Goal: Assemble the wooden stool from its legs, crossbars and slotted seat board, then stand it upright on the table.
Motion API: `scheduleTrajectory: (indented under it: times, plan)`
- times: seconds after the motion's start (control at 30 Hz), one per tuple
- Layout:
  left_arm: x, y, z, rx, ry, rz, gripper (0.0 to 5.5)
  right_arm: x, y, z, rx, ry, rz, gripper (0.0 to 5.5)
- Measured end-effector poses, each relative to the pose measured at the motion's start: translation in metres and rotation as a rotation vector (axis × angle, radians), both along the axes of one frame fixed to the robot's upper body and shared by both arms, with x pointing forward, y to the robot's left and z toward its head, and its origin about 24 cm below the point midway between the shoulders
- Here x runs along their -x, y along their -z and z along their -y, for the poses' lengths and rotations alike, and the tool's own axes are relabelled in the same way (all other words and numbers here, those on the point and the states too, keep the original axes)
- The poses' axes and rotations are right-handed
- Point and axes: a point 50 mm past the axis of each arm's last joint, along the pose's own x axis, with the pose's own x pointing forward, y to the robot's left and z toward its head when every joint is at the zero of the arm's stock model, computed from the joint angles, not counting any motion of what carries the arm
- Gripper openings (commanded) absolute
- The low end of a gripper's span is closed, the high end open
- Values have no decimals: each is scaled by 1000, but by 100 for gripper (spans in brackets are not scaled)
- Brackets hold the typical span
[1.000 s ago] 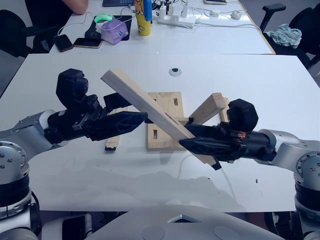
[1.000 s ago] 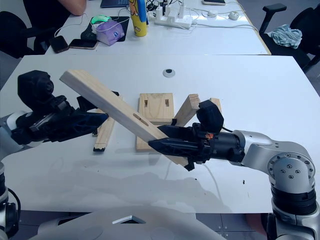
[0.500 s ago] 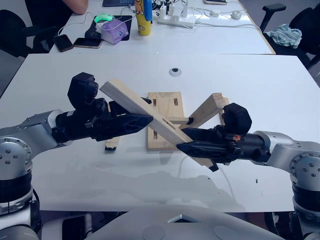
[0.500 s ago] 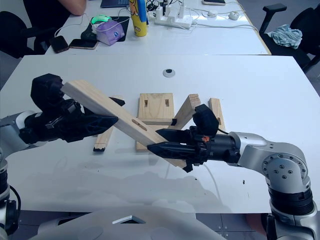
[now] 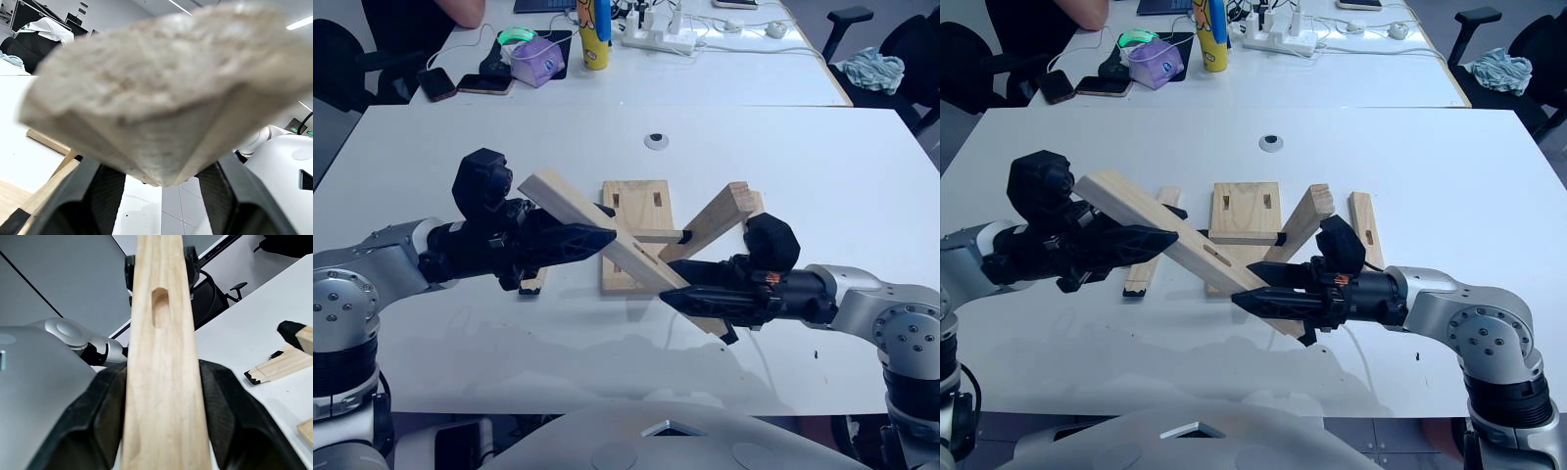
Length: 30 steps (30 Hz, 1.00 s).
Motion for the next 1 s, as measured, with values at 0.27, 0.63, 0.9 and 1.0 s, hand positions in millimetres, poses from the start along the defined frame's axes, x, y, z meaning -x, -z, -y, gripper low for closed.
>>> scheduleTrajectory:
  times: [0.27, 0.63, 0.9, 1.0]
  plan:
    - [-1, 14, -7, -109, -27, -15, 207, -4, 4, 16, -10, 51, -16, 320]
    - [-1, 23, -64, -349, -188, -22, 207, 10, 60, 41, 309, 120, -54, 286]
    - [-3, 29, -93, -433, -294, -16, 207, 16, 102, 10, 459, 112, 59, 264]
    - [-7, 27, -96, -445, -309, 9, 207, 17, 120, 0, 497, 136, 44, 224]
